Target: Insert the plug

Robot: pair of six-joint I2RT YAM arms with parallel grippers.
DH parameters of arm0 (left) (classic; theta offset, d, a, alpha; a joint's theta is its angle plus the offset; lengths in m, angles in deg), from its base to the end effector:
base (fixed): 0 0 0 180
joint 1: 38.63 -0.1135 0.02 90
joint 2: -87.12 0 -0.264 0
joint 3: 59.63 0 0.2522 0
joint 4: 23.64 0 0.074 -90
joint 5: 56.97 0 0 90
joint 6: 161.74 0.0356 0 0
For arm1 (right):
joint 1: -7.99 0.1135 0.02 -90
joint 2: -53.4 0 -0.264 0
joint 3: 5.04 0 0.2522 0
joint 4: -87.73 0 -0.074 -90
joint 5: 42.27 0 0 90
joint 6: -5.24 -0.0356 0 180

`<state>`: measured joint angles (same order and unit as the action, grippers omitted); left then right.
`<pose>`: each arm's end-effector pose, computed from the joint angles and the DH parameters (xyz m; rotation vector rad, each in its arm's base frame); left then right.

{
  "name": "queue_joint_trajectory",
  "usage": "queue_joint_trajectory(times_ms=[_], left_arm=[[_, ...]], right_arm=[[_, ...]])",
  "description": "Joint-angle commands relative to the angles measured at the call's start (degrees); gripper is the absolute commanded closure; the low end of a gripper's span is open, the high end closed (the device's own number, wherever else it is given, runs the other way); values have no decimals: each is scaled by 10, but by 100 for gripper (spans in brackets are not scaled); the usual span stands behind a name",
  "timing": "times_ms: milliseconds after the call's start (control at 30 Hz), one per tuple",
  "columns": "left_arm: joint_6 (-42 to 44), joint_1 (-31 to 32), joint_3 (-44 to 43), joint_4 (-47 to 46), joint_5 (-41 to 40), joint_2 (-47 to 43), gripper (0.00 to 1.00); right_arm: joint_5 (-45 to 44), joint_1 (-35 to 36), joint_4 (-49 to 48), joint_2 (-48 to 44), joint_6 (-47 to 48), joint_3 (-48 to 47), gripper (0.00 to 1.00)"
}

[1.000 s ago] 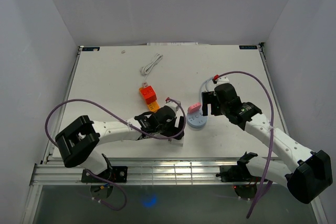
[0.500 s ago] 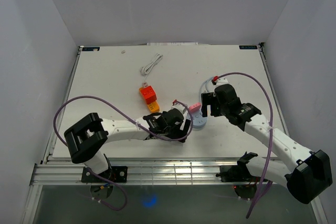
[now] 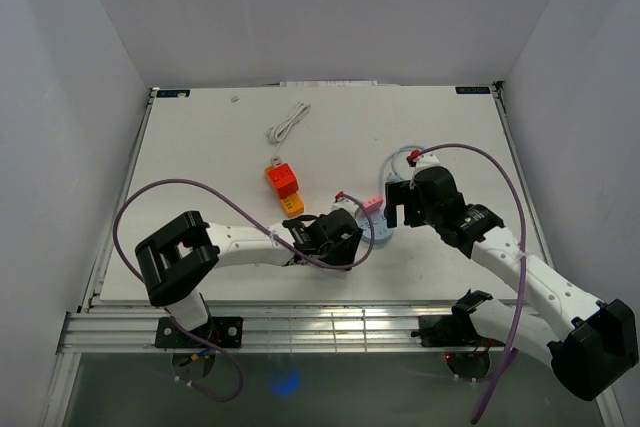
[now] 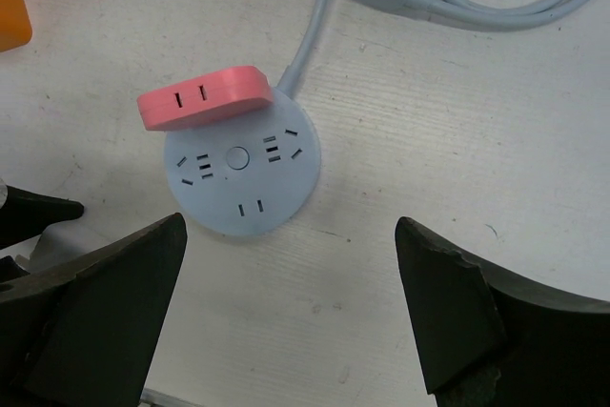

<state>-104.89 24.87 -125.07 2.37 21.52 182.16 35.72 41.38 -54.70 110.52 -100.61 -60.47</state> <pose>0.1509 -0.2868 0.1621 0.5943 2.4967 -0.4210 0.1819 0.1111 0.2589 -0.2317 2.2362 0.2288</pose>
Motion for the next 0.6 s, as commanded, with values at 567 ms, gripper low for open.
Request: queue_joint_trajectory(times_ms=[567], left_arm=[[-59, -191, -73, 37, 417, -114, 82]], right_arm=[[228, -3, -169, -191, 65, 124, 2]])
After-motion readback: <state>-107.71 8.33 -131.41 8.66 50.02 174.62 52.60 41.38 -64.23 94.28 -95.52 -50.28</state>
